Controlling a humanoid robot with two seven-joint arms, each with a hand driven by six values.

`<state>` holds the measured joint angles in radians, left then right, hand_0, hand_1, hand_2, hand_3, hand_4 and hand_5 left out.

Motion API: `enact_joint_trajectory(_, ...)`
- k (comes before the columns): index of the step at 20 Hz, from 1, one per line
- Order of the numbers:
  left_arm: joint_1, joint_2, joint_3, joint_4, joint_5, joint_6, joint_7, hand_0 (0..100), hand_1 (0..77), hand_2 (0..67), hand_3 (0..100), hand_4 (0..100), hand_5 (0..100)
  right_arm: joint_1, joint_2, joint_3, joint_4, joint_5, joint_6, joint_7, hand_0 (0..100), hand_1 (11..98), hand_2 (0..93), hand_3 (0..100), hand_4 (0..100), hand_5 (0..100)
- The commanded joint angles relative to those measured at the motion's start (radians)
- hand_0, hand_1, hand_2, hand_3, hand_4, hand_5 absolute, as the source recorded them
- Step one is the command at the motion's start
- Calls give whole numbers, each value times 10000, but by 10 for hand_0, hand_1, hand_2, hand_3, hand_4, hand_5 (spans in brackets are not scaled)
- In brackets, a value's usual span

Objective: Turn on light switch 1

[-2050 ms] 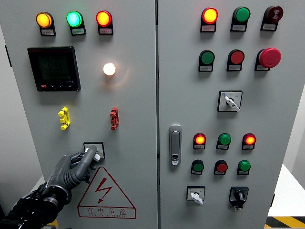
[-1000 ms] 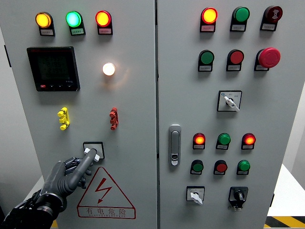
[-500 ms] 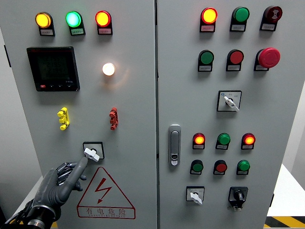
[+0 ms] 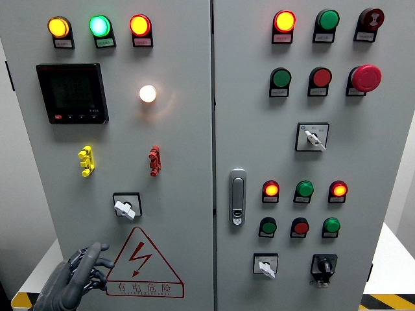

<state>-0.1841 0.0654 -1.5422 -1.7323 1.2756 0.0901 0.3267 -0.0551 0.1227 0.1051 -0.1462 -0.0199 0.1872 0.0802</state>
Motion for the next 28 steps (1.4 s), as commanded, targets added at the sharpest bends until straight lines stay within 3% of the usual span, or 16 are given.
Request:
enact_joint_trajectory(1, 703, 1045, 510, 111, -896, -11, -1177, 0, 240, 235, 499, 674, 596, -1, 0, -8, -10, -1, 0, -4, 0, 197, 0, 196, 193, 106)
enact_joint_trajectory(3, 1224, 1491, 879, 279, -1418, -11, -1822, 0, 224, 231, 498, 672, 590, -1, -15, 8, -10, -1, 0, -4, 0, 197, 0, 196, 193, 106)
enact_joint_trajectory(4, 1516, 1554, 971, 356, -1572, -11, -2053, 0, 214, 228, 500, 673, 589, -1, 0, -7, 5, -1, 0, -4, 0, 197, 0, 196, 193, 106)
enact_joint_trajectory(10, 2790, 1539, 1783, 2101, -2199, -11, -2820, 0, 189, 219, 551, 695, 589, -1, 0, 8, -10, -1, 0, -4, 0, 198, 0, 196, 193, 106)
enact_joint_trajectory(12, 2807, 1585, 2487, 3358, -3333, 4, -3250, 0, 179, 217, 562, 702, 605, -1, -15, -7, -10, -1, 0, 11, 0, 198, 0, 196, 193, 106)
enact_joint_trajectory(16, 2762, 2060, 4372, 6025, -4455, -11, -4552, 0, 163, 217, 502, 653, 608, -1, 0, -8, 5, -1, 0, -4, 0, 197, 0, 196, 193, 106)
enact_joint_trajectory(18, 2608, 2122, 5354, 7498, -5204, -57, -5090, 0, 145, 217, 502, 625, 596, -1, 0, -8, -10, -1, 0, -4, 0, 197, 0, 196, 193, 106)
enact_joint_trajectory(19, 2501, 2122, 5754, 8098, -5695, -103, -5199, 0, 126, 217, 446, 617, 593, -1, 0, -8, -10, -1, 0, -4, 0, 197, 0, 196, 193, 106)
enact_joint_trajectory(21, 2042, 2046, 6628, 9691, -6876, -637, -5262, 0, 120, 216, 432, 610, 587, -1, 0, 8, 5, -1, 0, -4, 0, 197, 0, 196, 193, 106)
enact_joint_trajectory(23, 1491, 1893, 7778, 11440, -7828, -1480, -5277, 0, 124, 216, 430, 591, 577, -1, 0, -7, -10, -1, 0, -4, 0, 198, 0, 196, 193, 106)
enact_joint_trajectory(26, 754, 1067, 9236, 14444, -9285, -3195, -5277, 0, 125, 214, 430, 524, 509, -1, 0, -8, 5, -1, 0, -4, 0, 198, 0, 196, 193, 106)
enact_joint_trajectory(28, 492, 637, 10003, 15890, -9717, -4149, -5277, 0, 122, 207, 430, 484, 459, -1, 0, -8, -10, -1, 0, -4, 0, 198, 0, 196, 193, 106)
